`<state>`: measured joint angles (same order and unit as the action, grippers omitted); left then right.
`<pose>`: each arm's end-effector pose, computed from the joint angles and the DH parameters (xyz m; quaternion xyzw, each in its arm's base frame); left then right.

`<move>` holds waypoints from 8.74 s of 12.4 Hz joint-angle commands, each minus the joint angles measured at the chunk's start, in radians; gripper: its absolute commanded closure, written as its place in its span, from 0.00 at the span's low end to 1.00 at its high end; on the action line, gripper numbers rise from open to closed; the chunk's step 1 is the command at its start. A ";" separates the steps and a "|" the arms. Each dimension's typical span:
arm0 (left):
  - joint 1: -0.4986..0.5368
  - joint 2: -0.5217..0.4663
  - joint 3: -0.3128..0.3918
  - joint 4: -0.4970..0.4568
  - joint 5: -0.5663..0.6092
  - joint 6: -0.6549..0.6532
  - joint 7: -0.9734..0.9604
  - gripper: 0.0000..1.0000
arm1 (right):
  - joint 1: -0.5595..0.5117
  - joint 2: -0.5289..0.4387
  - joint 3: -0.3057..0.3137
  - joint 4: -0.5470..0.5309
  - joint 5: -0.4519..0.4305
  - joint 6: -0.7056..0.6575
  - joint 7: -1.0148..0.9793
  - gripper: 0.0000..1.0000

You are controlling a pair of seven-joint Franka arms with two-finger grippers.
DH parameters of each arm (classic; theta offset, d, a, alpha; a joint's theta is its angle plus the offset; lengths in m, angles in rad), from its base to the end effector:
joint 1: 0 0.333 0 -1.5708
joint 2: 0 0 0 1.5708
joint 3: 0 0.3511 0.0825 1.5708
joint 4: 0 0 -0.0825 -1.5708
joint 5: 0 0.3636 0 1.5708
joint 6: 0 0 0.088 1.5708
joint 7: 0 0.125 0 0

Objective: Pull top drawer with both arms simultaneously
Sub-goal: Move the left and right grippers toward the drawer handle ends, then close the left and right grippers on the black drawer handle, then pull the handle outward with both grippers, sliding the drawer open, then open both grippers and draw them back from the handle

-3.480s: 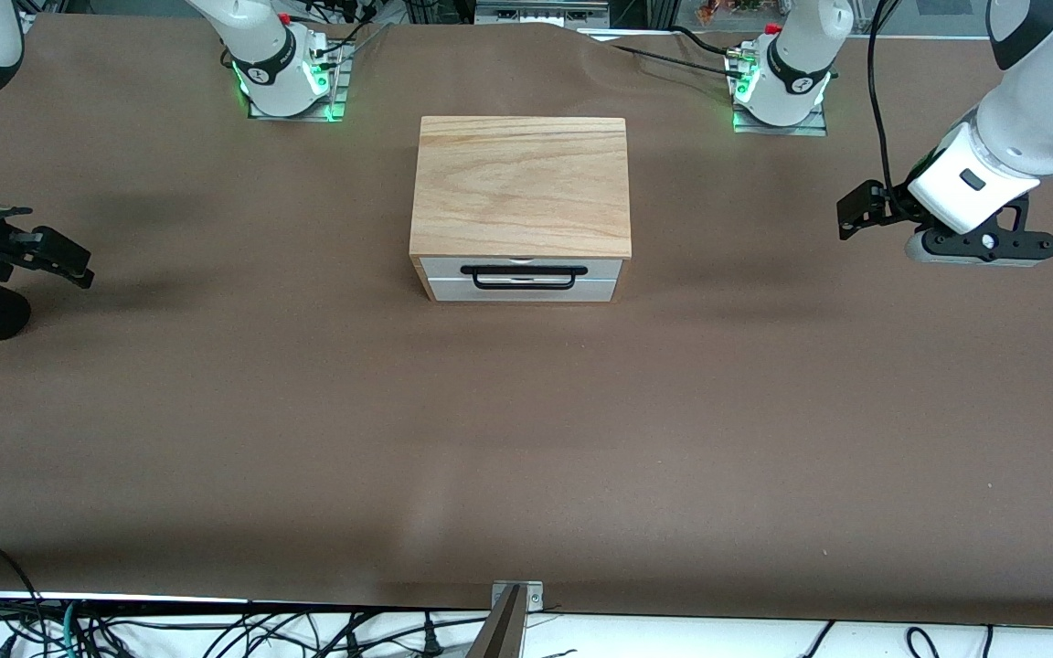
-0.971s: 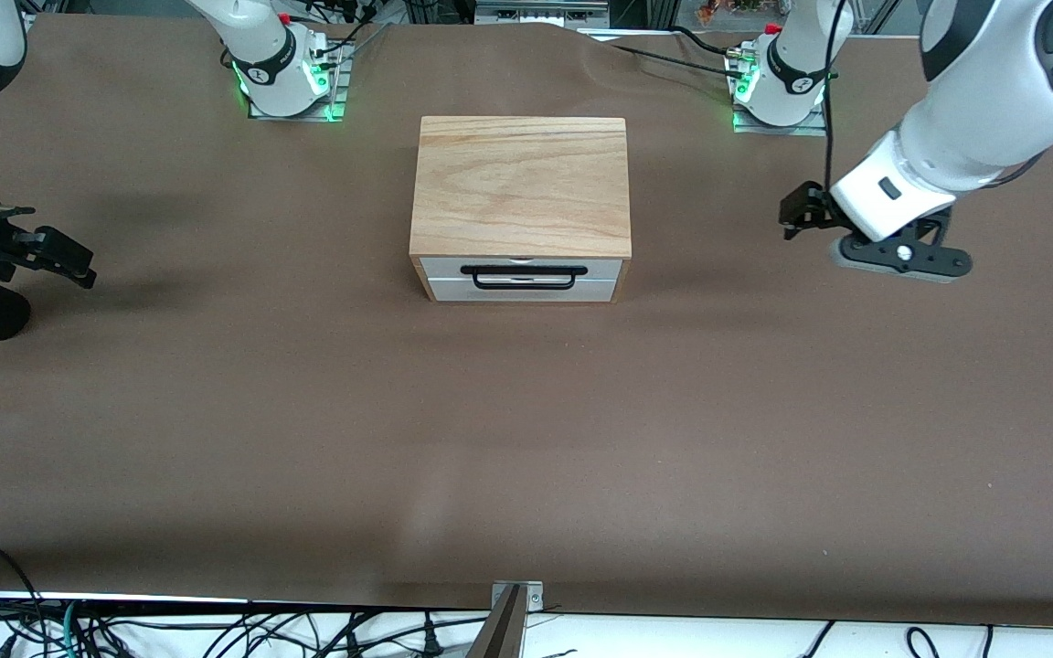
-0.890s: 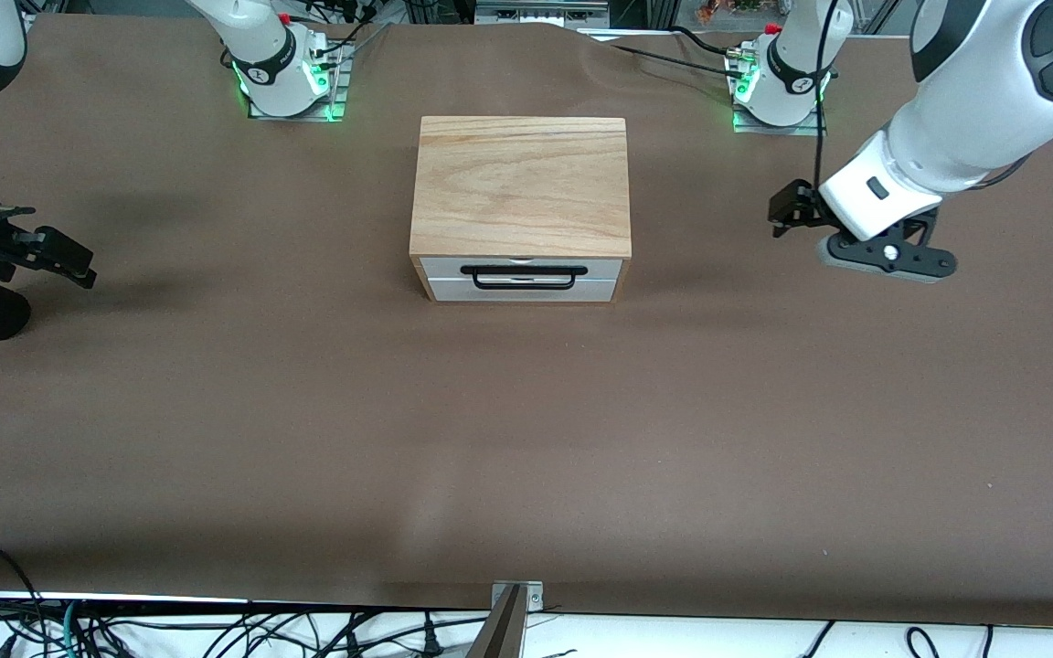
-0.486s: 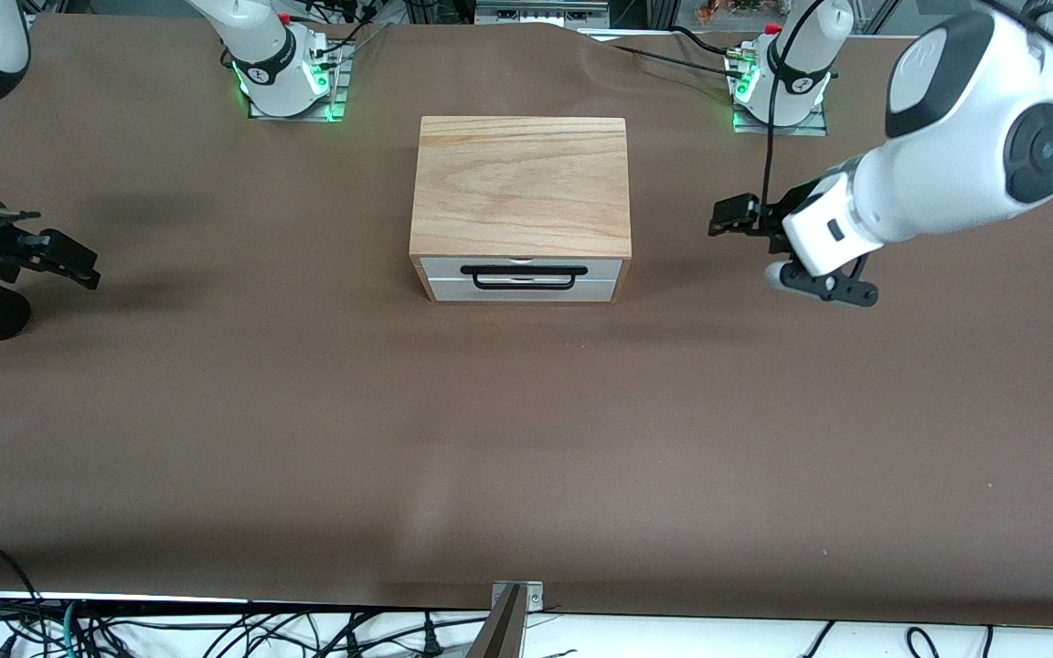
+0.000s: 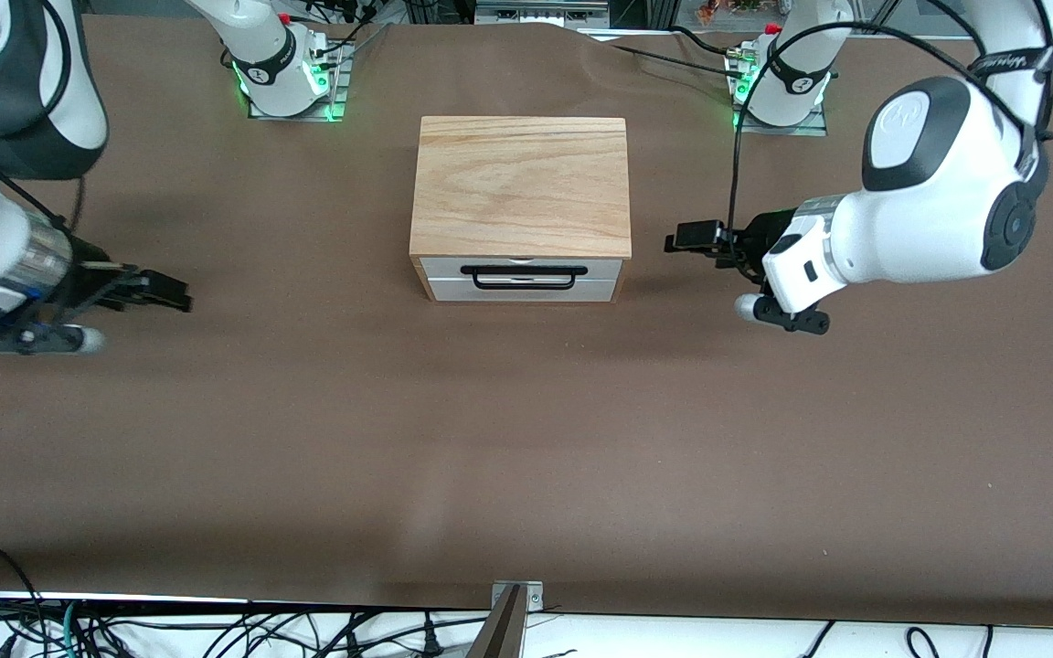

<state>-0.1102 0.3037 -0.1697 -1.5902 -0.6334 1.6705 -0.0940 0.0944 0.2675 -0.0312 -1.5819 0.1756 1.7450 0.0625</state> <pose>0.5802 -0.2248 0.4918 0.9384 -0.0215 -0.1636 0.3037 0.6170 0.0600 0.4972 -0.9952 0.0190 0.0569 0.0779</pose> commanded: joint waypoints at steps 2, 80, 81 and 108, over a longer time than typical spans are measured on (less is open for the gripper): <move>-0.002 0.139 0.001 0.029 -0.197 0.029 0.243 0.00 | -0.010 0.096 -0.003 0.016 0.275 -0.018 0.000 0.00; -0.066 0.670 -0.014 0.248 -0.845 0.175 0.792 1.00 | 0.123 0.651 0.063 0.091 1.513 -0.013 -1.005 0.92; -0.066 0.675 -0.011 0.259 -0.845 0.176 0.792 1.00 | 0.123 0.651 0.063 0.097 1.513 0.001 -0.995 0.92; -0.052 0.553 0.027 0.338 -0.435 0.261 0.423 0.00 | 0.151 0.654 -0.166 0.276 1.169 0.107 -0.897 0.00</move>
<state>-0.1746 0.9235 -0.1523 -1.2306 -1.1880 1.9329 0.4088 0.2315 0.9311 -0.1473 -1.3566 1.4463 1.8420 -0.8850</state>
